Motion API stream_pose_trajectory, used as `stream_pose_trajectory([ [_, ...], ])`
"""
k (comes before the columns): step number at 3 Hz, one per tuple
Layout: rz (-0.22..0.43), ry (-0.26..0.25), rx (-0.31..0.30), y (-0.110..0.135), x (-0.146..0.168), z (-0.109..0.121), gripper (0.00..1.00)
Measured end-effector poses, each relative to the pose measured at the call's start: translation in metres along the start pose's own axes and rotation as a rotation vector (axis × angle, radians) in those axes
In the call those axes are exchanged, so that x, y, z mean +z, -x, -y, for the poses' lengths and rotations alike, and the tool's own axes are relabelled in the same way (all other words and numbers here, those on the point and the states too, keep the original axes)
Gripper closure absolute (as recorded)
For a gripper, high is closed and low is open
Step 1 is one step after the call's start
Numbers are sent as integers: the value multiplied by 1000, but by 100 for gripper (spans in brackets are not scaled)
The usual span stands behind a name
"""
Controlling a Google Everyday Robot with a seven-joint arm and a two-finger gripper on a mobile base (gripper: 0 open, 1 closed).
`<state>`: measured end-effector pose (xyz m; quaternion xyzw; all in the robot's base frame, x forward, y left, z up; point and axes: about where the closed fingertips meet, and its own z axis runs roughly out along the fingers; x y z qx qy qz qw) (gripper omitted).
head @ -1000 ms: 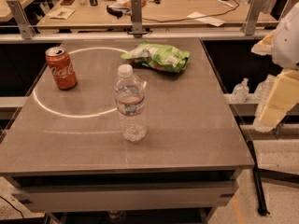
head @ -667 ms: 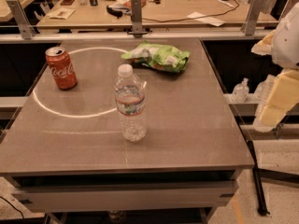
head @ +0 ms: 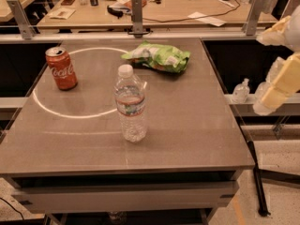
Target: Move coke can near water bottle
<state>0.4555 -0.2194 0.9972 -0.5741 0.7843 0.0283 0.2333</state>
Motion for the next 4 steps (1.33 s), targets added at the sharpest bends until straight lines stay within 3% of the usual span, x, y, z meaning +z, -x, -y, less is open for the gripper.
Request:
stream_pose_trajectory([
  [1,77,-1,20,14,0,21,0],
  [2,78,16,52,33,20,42,0],
  [3,35,1,108,52,48,57,0],
  [4,48,-33,186,68,68,73,0],
])
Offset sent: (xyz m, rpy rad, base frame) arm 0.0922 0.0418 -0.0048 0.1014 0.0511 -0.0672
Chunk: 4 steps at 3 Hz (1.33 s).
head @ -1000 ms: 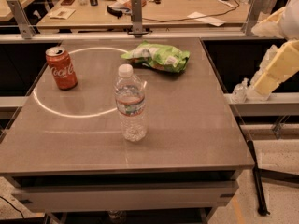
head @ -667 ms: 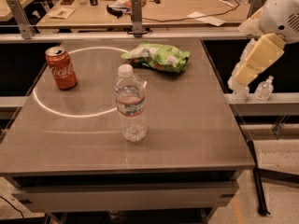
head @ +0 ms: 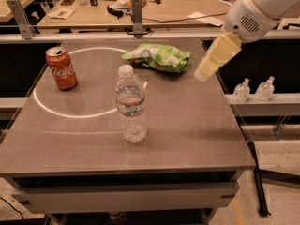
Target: Move coke can near water bottle
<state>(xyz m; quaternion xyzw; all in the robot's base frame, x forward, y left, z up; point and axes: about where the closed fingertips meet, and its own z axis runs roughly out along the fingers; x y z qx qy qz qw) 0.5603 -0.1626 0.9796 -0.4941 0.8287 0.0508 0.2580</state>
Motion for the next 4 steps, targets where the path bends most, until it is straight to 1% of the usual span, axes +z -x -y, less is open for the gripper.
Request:
stream_pose_trajectory([
  [1,99,-65,28,29,9,14,0],
  [2,99,-65,28,29,9,14,0],
  [3,123,-116,73,36,11,16,0],
  [4,205,-163,86,67,19,12,0],
])
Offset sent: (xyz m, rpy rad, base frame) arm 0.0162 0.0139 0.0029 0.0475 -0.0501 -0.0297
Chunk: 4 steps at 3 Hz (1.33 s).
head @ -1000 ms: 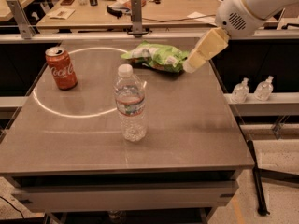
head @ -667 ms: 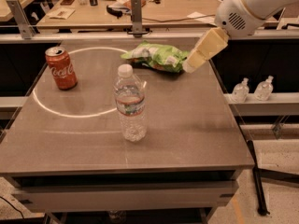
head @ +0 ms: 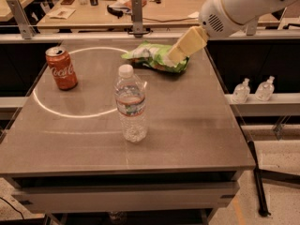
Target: Move coke can near water bottle
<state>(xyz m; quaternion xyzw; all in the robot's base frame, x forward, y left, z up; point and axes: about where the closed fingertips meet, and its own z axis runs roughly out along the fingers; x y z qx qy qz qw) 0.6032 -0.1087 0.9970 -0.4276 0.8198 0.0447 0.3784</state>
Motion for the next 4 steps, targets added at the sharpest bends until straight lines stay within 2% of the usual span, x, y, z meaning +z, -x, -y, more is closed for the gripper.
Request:
stream_pose_trajectory([
  [1,62,45,-43,28,20,-15,0],
  [3,152,199,-192,81,62,-43,0],
  [4,185,248,-241,107,82,-65,0],
])
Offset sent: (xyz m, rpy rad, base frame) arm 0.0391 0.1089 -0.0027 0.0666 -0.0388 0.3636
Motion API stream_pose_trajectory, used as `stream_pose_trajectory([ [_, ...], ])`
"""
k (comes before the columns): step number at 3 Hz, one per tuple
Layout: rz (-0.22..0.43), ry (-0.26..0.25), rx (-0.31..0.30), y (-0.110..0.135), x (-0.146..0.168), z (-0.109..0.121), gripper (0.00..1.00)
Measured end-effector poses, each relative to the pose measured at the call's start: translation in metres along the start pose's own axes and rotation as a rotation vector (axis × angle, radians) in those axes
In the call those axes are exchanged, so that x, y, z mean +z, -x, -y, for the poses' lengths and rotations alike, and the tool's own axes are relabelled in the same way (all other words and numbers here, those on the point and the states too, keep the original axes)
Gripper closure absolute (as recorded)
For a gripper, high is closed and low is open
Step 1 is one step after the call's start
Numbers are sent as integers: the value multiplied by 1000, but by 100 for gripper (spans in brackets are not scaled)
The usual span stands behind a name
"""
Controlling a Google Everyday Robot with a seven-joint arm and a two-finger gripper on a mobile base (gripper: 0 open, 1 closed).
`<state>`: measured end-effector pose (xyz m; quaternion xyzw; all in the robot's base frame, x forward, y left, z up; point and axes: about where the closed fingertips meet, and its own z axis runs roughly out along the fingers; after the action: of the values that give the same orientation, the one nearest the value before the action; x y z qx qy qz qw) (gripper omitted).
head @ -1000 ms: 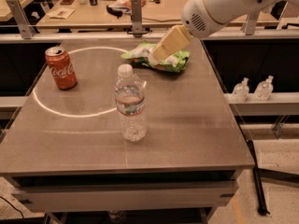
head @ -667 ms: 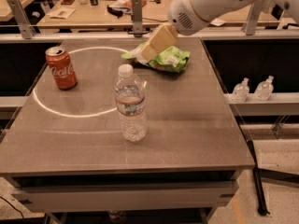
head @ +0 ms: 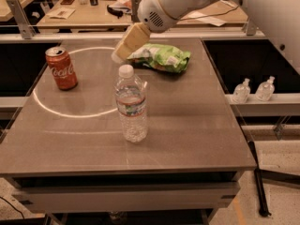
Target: Move coke can near water bottle
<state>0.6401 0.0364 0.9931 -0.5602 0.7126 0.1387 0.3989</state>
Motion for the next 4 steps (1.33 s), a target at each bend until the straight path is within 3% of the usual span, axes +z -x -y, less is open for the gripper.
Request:
stream_pose_trajectory([
  [1,8,0,-5,23,30,-11,0],
  [2,-13,-40,44,34,64,-17,0],
  [3,-13,-40,43,34,64,-17,0],
  [4,5,-82,61,36,73,-17,0],
])
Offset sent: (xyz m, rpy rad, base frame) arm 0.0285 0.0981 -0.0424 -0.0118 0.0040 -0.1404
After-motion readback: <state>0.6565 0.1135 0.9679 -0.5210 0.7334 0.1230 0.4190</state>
